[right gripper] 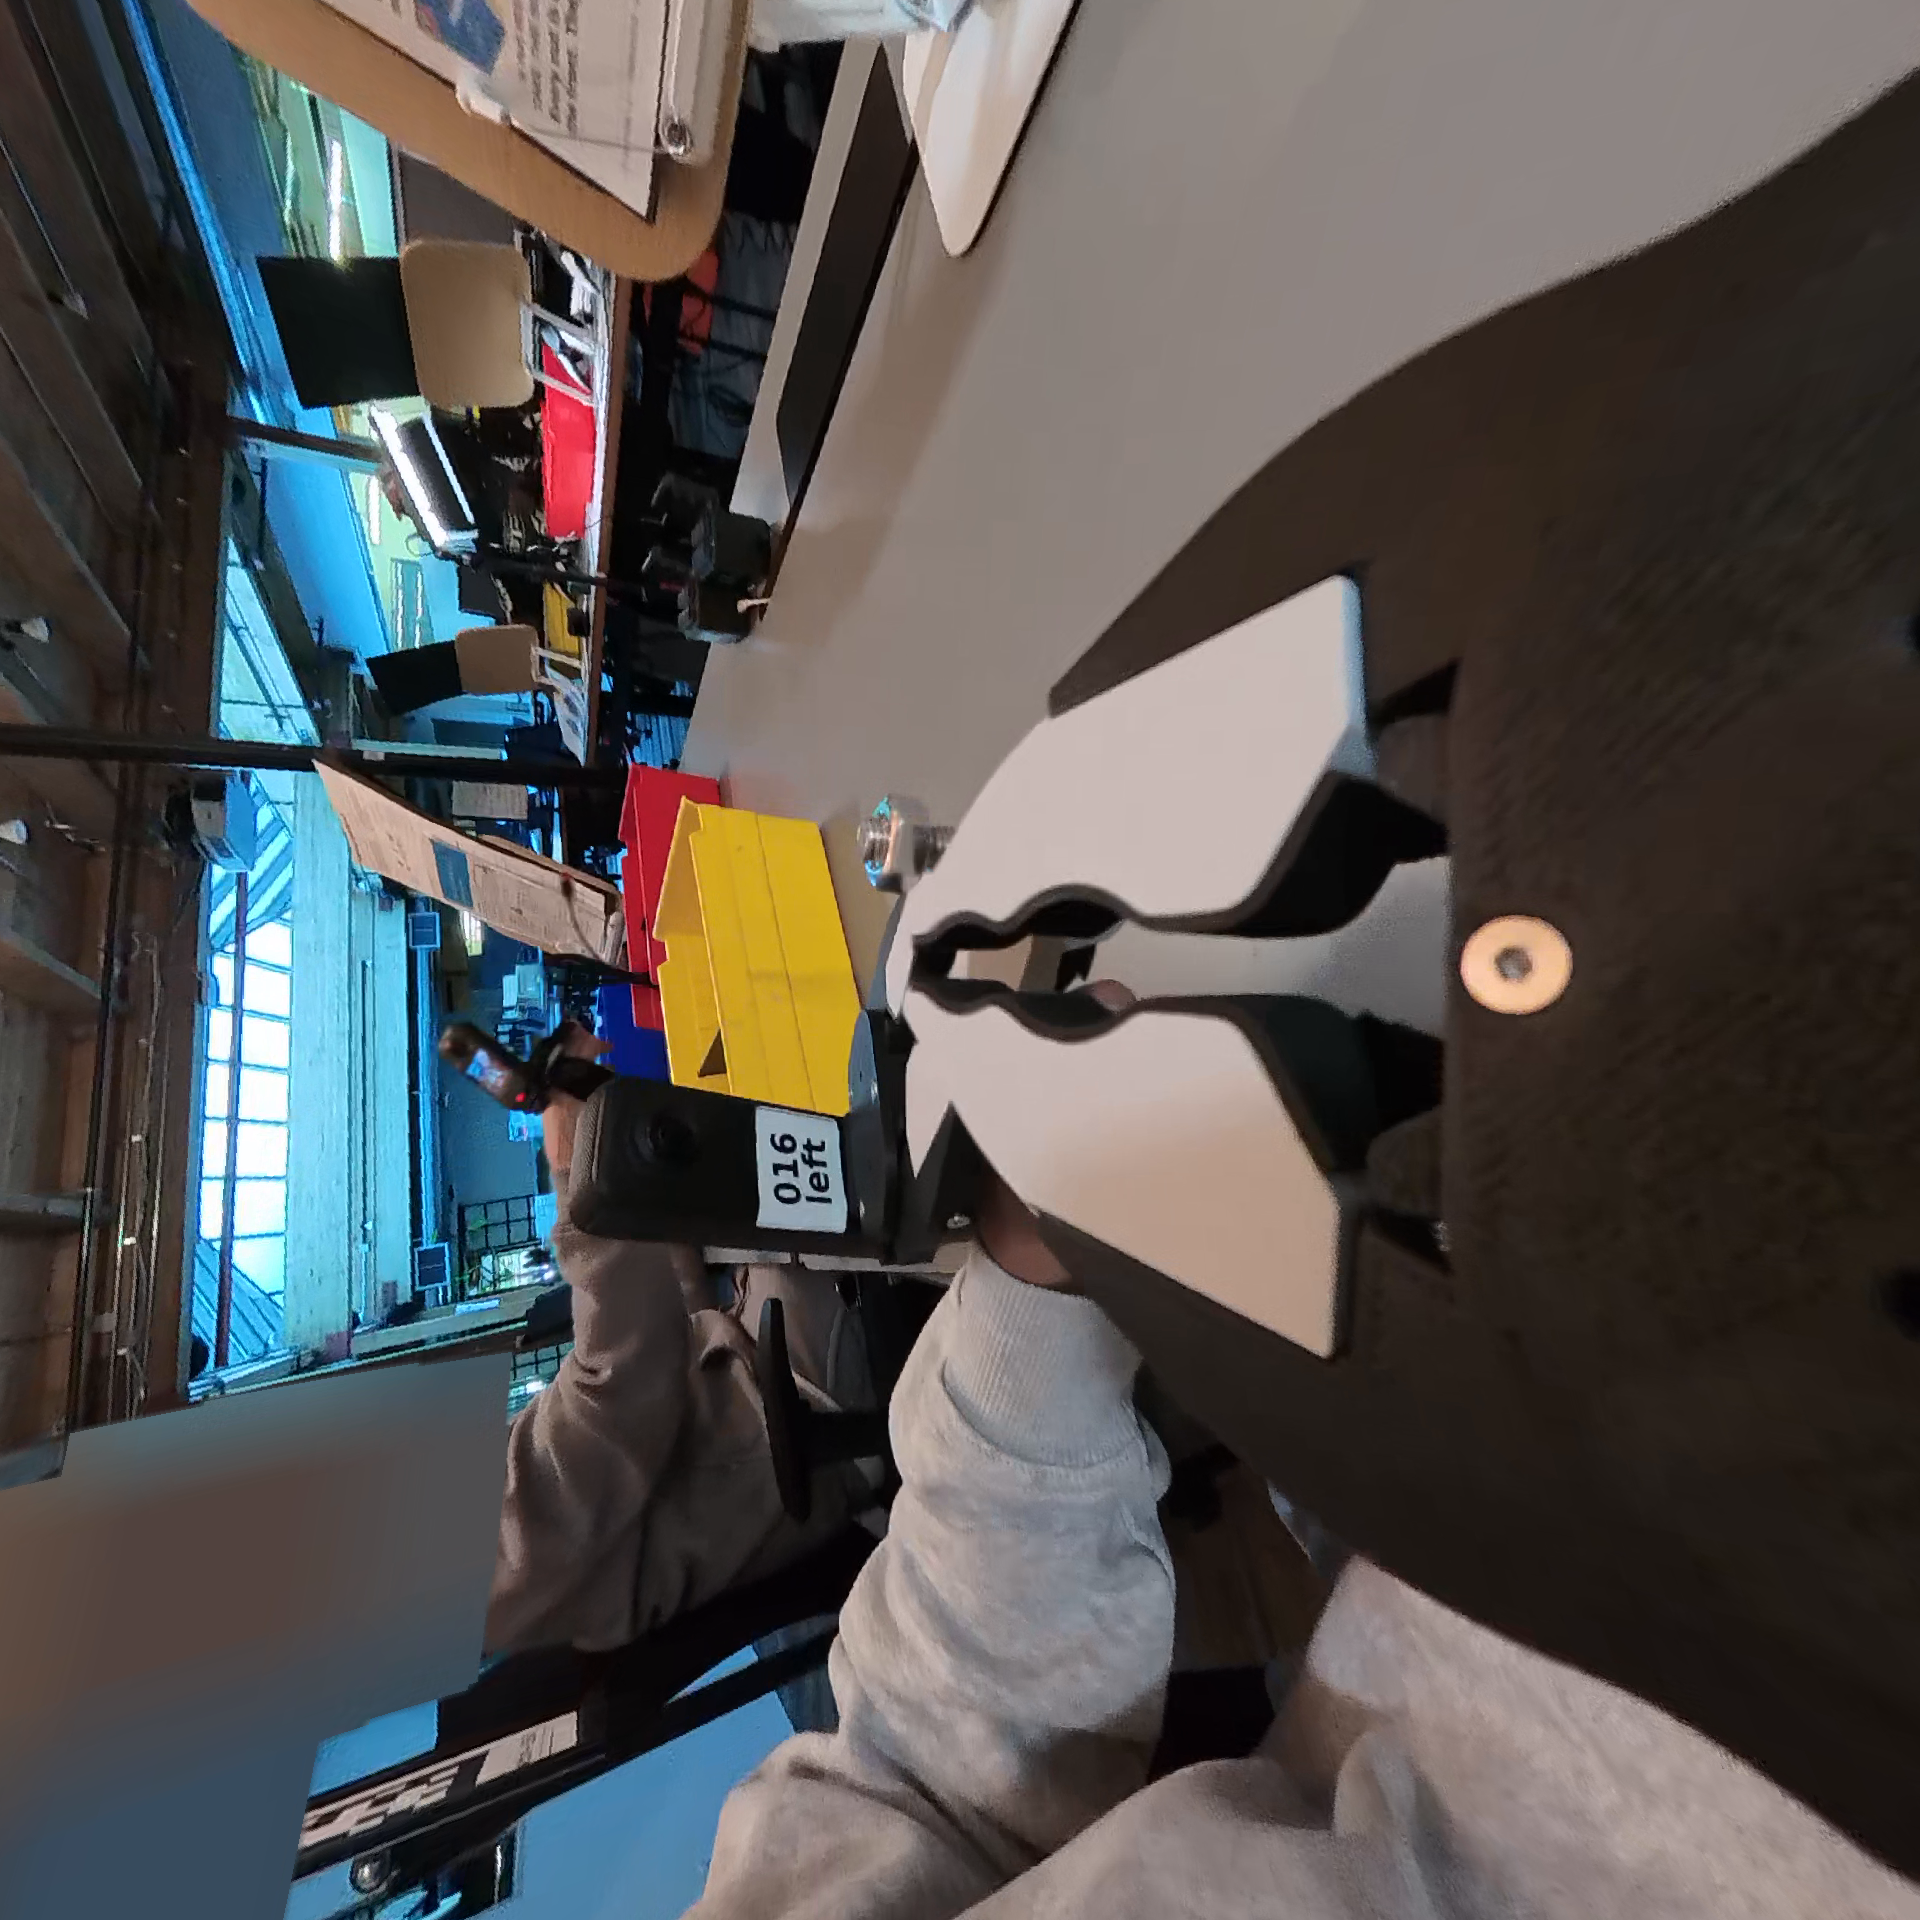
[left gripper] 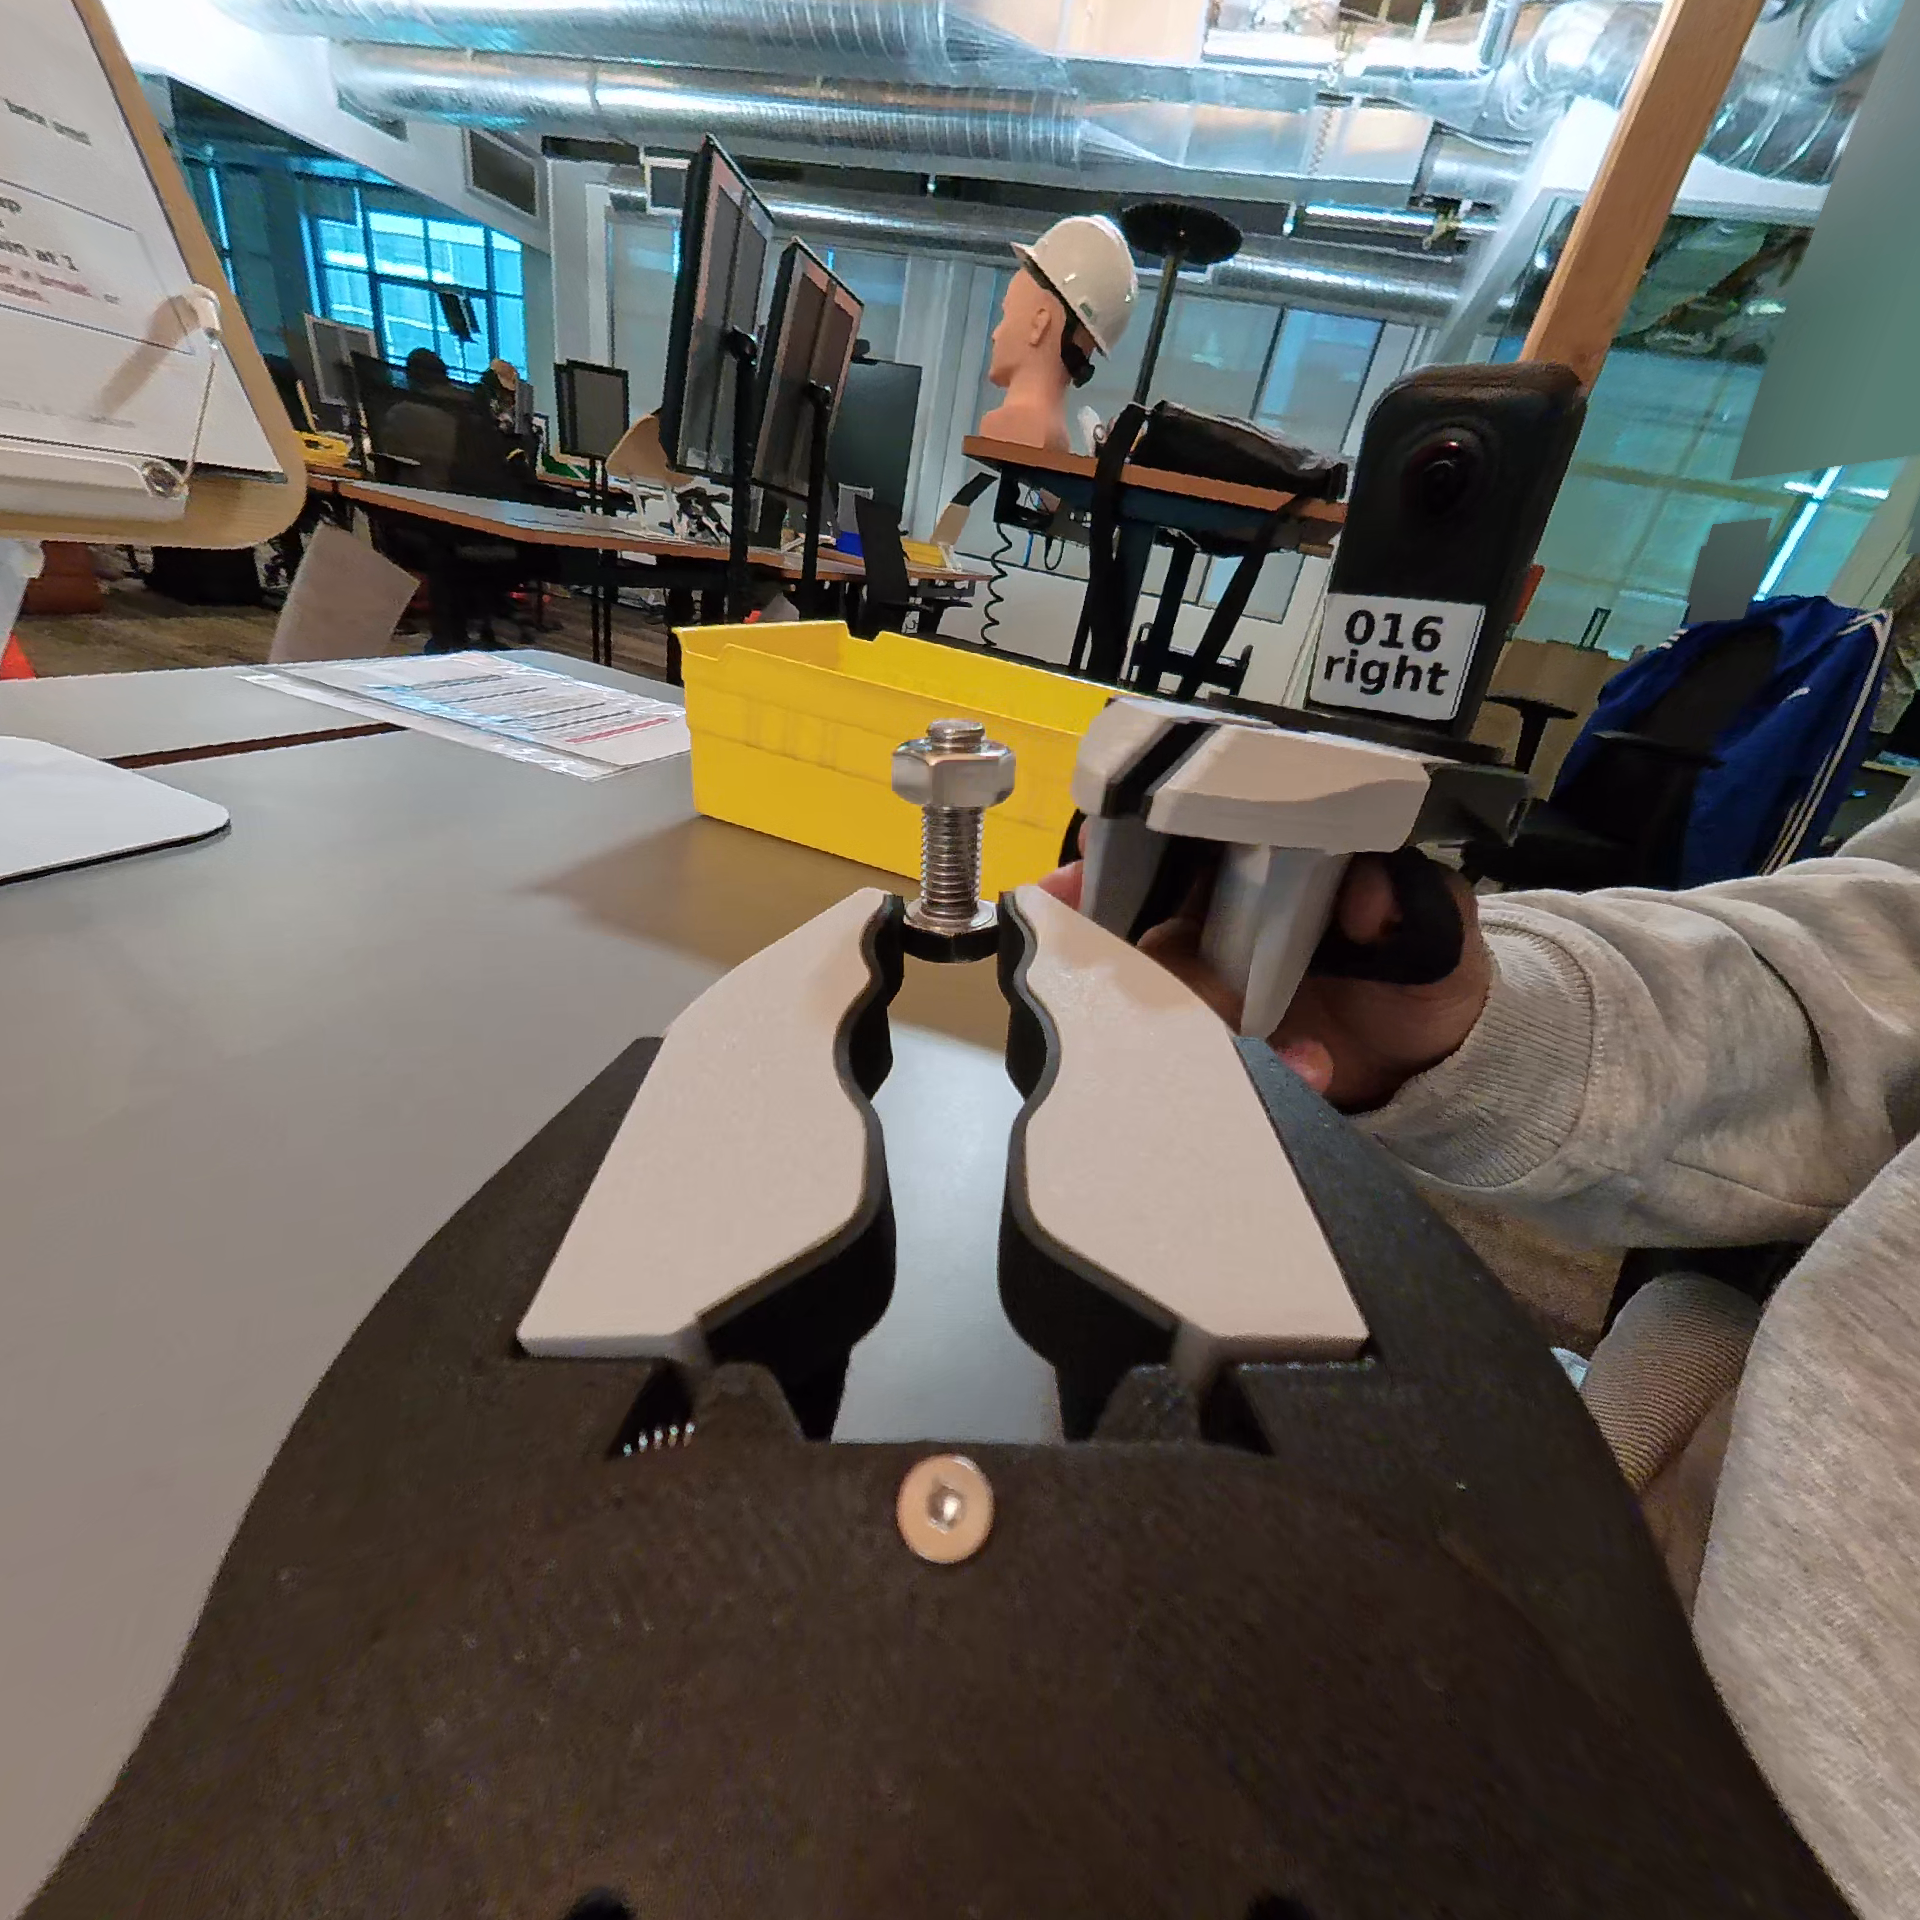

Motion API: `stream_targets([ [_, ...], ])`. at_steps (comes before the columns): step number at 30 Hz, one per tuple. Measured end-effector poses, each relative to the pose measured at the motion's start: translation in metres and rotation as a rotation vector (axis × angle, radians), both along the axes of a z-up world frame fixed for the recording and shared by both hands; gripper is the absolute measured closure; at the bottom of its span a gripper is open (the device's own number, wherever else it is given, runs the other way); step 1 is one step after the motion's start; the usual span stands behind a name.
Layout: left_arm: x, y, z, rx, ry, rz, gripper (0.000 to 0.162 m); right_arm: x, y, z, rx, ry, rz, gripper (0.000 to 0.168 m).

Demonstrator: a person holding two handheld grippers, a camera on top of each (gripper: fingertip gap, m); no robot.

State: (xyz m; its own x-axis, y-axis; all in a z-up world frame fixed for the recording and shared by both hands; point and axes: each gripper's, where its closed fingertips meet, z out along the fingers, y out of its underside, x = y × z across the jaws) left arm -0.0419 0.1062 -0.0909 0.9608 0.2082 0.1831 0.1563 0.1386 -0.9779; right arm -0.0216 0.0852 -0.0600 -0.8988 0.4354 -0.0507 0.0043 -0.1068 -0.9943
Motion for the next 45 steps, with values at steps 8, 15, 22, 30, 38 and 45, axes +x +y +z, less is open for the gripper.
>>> stream_targets([
  [8,0.002,0.001,0.0,-0.005,0.004,-0.011,0.143,-0.017,0.008,0.001,-0.025,0.02,-0.12,0.127],
  [15,0.0,0.0,0.0,-0.002,-0.003,-0.004,0.143,-0.002,0.0,0.0,0.007,0.022,-0.018,0.162],
  [22,0.001,0.001,-0.001,-0.005,0.0,-0.008,0.143,-0.014,0.007,0.001,-0.022,0.013,-0.093,0.136],
  [30,0.001,0.0,0.0,-0.001,-0.002,-0.007,0.143,-0.007,0.0,-0.002,0.005,0.016,-0.05,0.148],
  [38,0.0,0.0,-0.001,-0.004,-0.005,-0.005,0.144,-0.01,0.005,-0.002,-0.004,-0.011,-0.055,0.153],
  [45,0.0,0.0,-0.001,-0.004,-0.007,-0.005,0.144,-0.02,0.011,-0.007,0.011,-0.033,-0.112,0.152],
])
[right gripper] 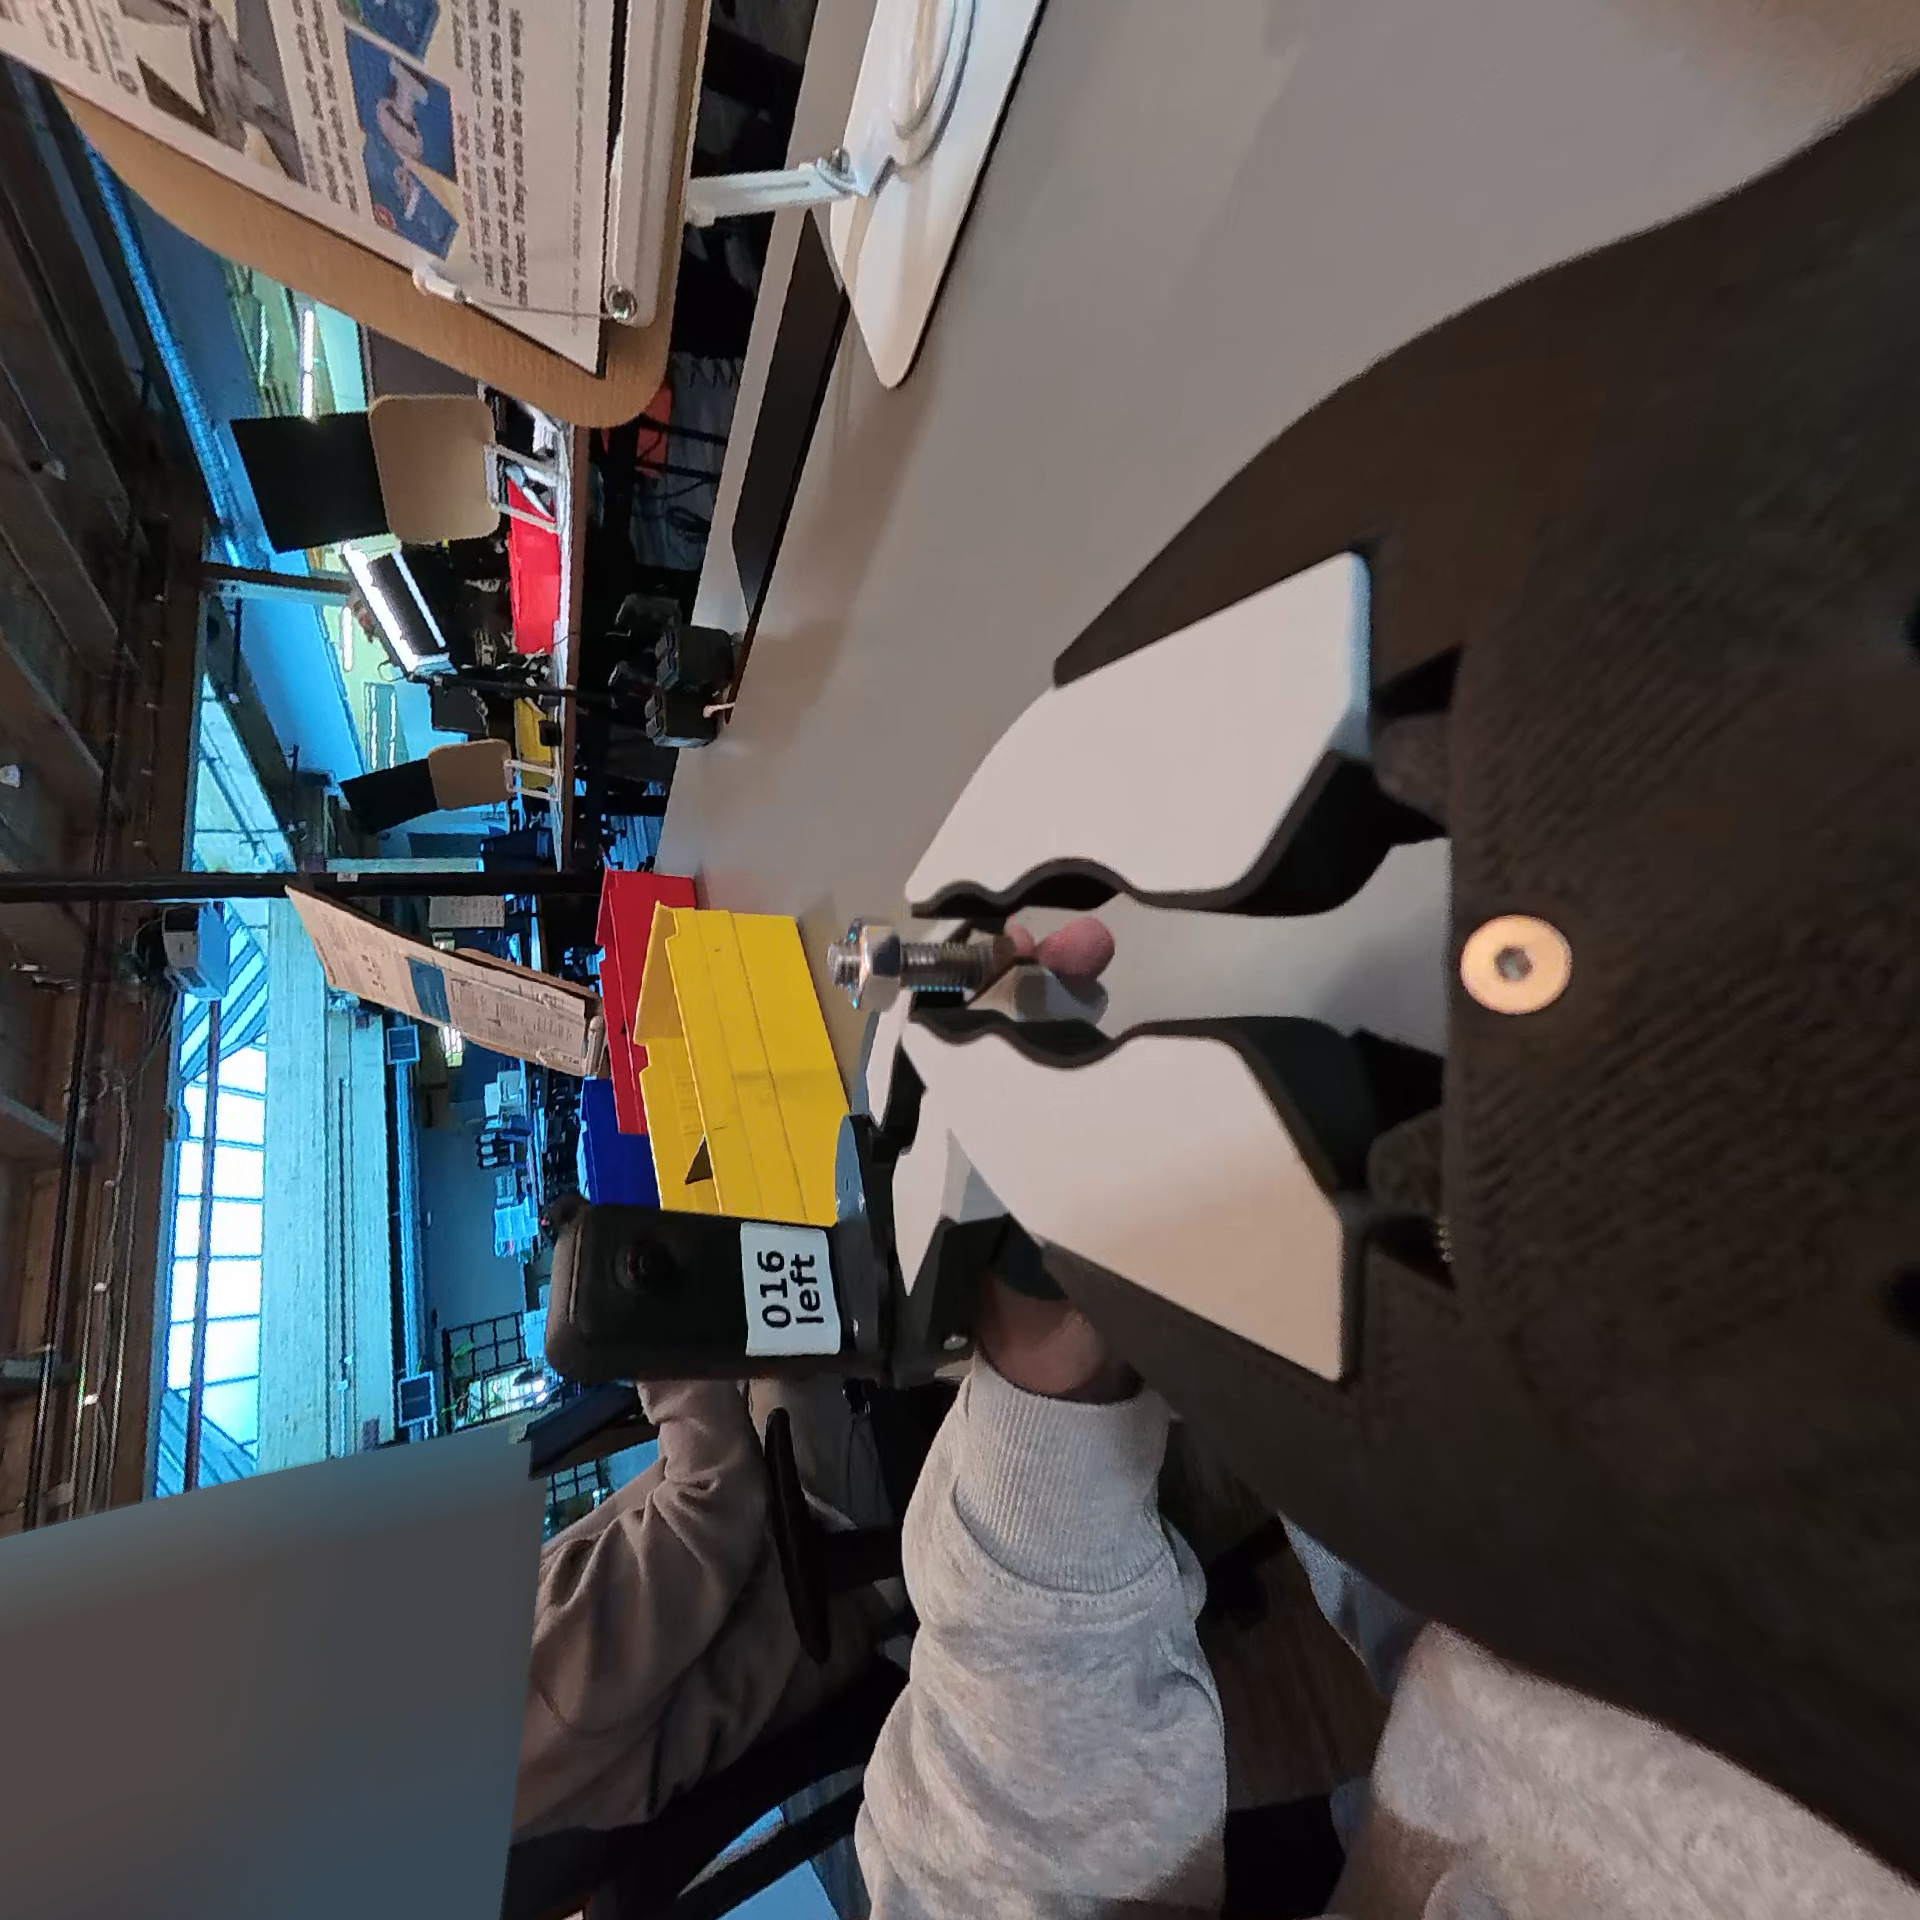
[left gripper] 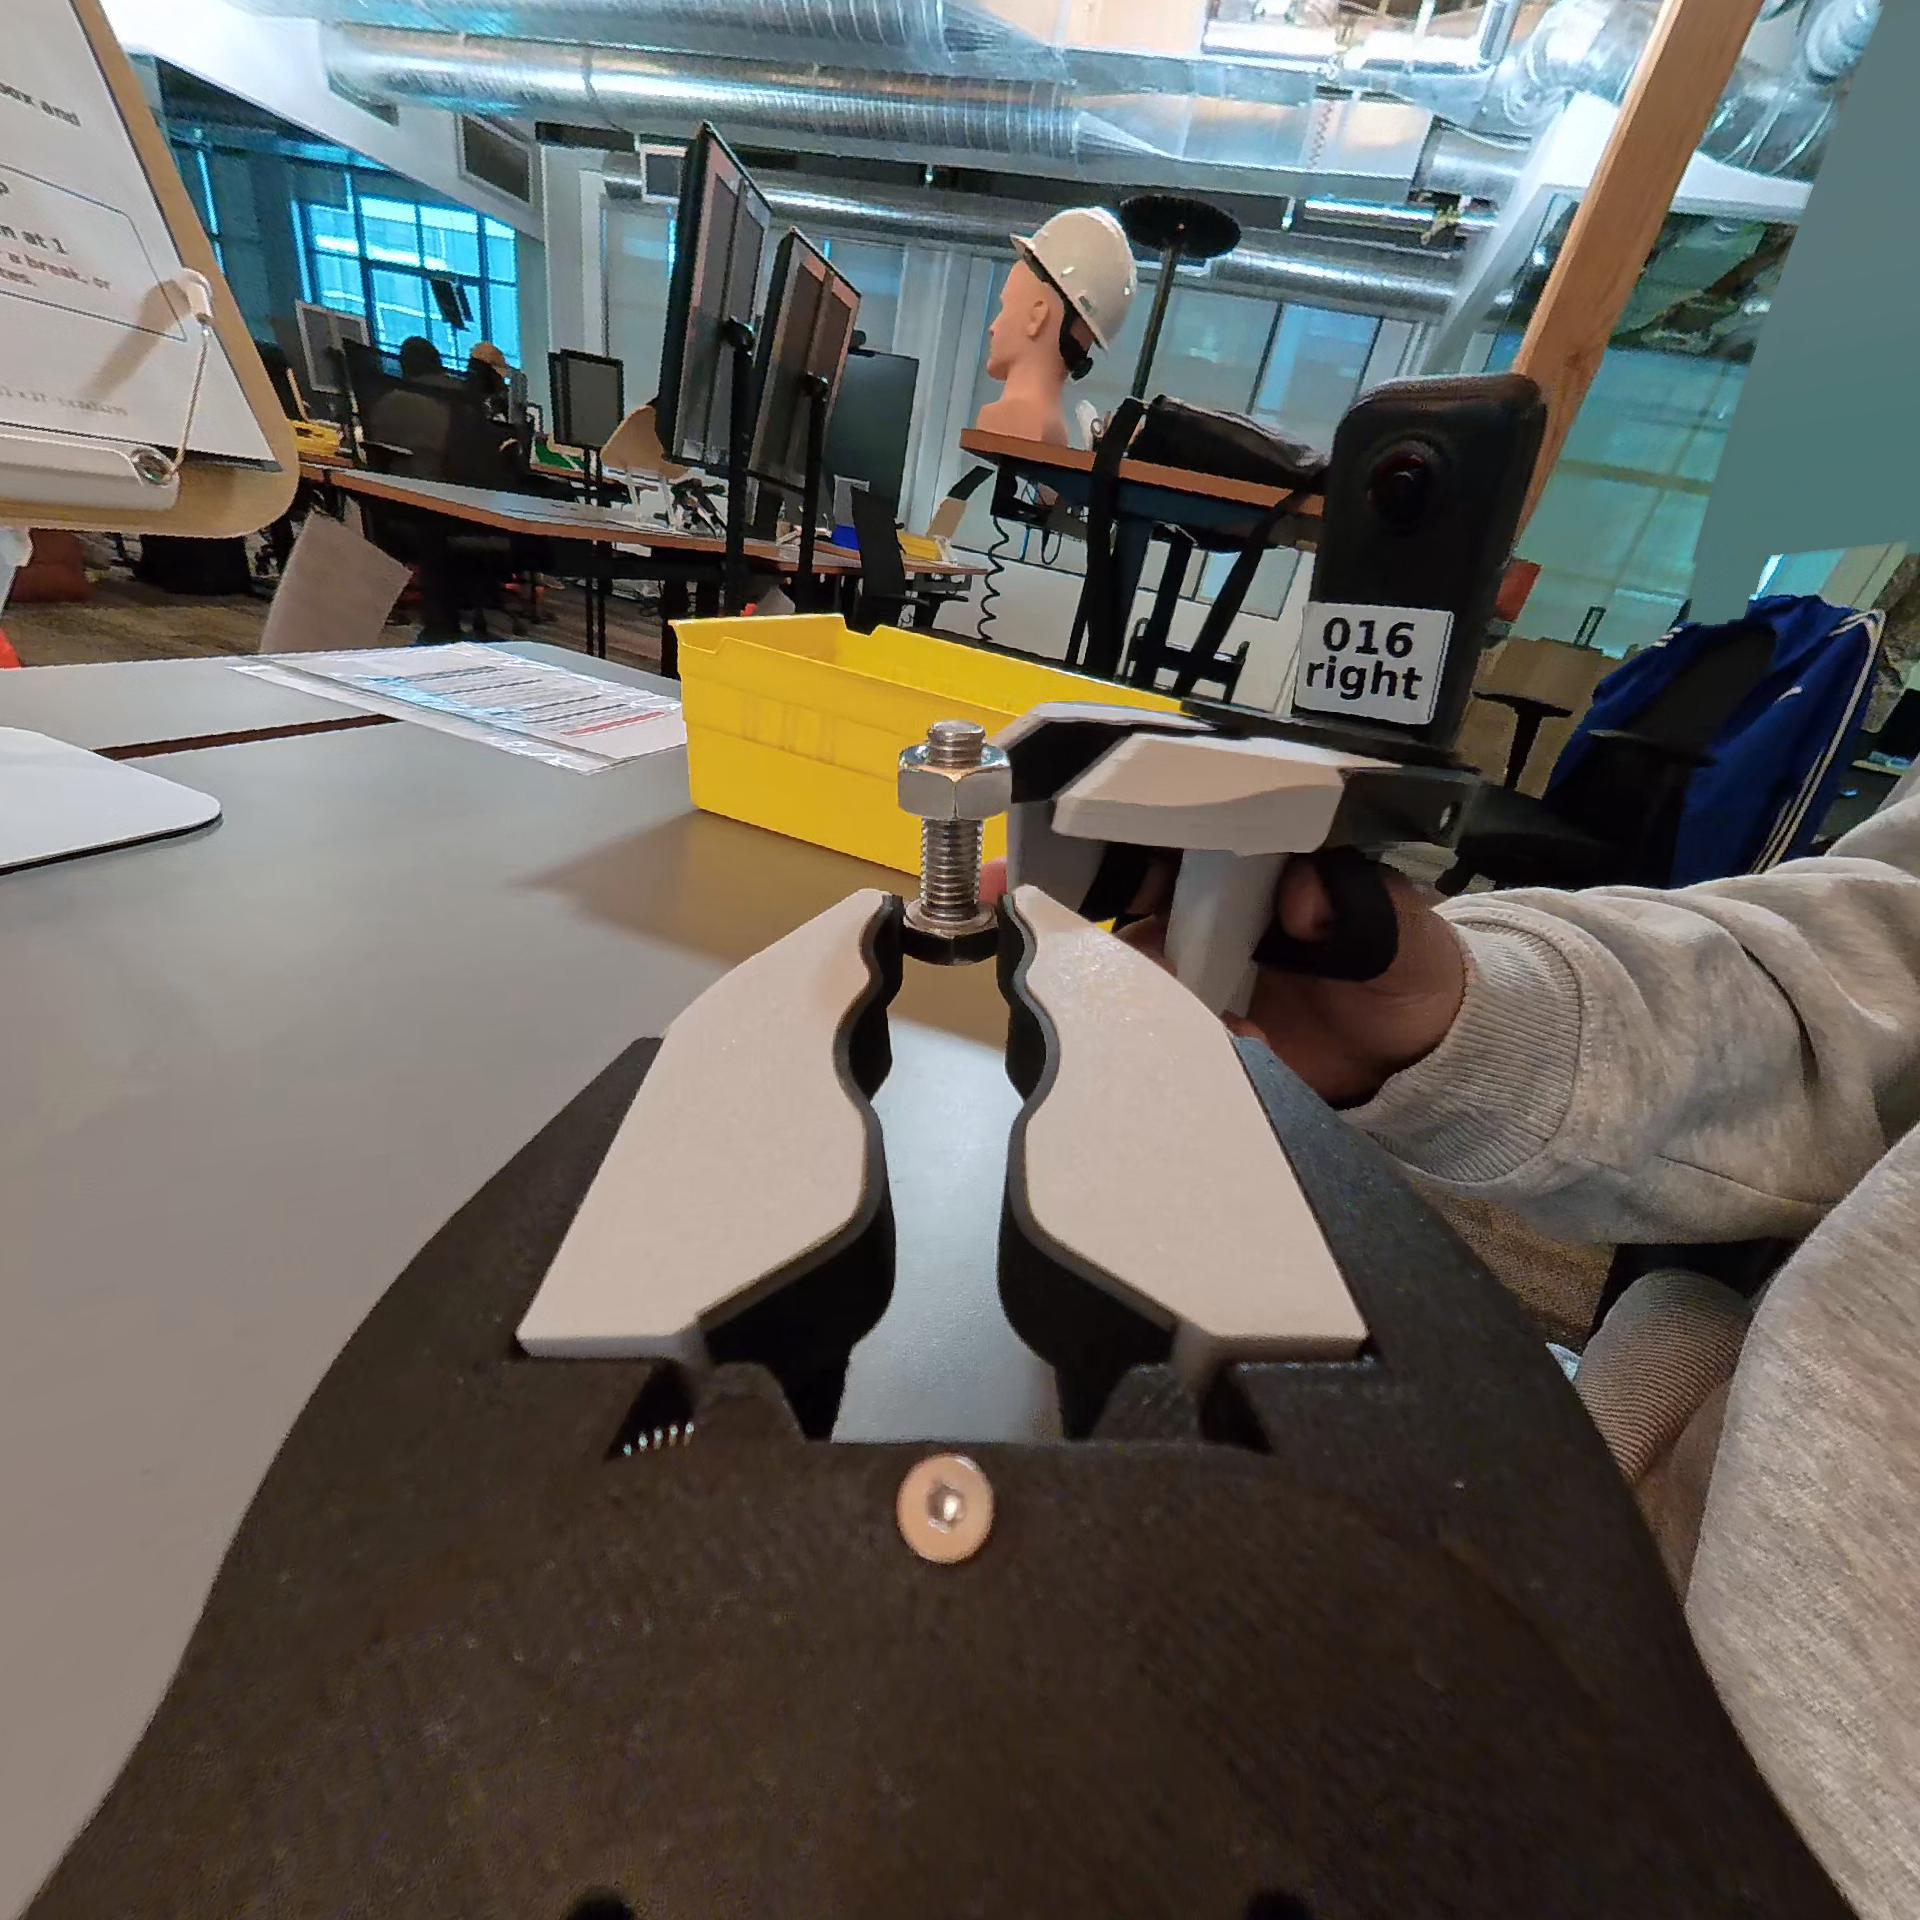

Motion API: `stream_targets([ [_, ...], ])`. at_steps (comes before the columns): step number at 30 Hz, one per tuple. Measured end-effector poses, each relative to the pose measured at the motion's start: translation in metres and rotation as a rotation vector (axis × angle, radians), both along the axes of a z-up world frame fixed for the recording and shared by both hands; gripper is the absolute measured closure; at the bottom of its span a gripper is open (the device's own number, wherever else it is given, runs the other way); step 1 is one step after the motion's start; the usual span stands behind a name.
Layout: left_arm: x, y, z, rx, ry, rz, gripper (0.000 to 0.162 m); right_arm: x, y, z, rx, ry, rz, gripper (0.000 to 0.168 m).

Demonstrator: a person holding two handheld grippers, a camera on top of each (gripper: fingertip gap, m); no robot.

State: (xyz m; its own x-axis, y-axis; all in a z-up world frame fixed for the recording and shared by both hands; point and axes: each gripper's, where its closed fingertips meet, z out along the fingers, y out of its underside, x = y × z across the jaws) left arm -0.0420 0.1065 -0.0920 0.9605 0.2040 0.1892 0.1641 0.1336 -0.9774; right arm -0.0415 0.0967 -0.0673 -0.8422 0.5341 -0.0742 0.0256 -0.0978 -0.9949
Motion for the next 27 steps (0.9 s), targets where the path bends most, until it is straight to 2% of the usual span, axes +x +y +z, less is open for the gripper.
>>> stream_targets([
  [6,0.001,0.001,-0.001,-0.006,-0.003,-0.006,0.144,-0.005,0.006,0.001,-0.047,-0.037,-0.009,0.149],
  [11,0.004,0.003,-0.001,-0.021,0.016,-0.012,0.144,-0.004,0.004,0.002,-0.067,-0.046,0.006,0.133],
  [18,0.004,0.004,-0.002,-0.024,0.016,-0.014,0.144,0.004,-0.004,0.002,-0.035,0.003,0.036,0.132],
  [20,0.004,0.003,-0.002,-0.023,0.015,-0.013,0.144,0.008,-0.006,0.004,-0.032,0.015,0.053,0.136],
  [23,0.002,0.002,-0.001,-0.015,0.004,-0.011,0.144,0.012,-0.004,0.008,-0.021,0.044,0.062,0.158],
  [27,0.001,0.002,-0.001,-0.004,-0.016,-0.013,0.144,0.004,0.002,0.006,-0.03,0.02,0.015,0.153],
])
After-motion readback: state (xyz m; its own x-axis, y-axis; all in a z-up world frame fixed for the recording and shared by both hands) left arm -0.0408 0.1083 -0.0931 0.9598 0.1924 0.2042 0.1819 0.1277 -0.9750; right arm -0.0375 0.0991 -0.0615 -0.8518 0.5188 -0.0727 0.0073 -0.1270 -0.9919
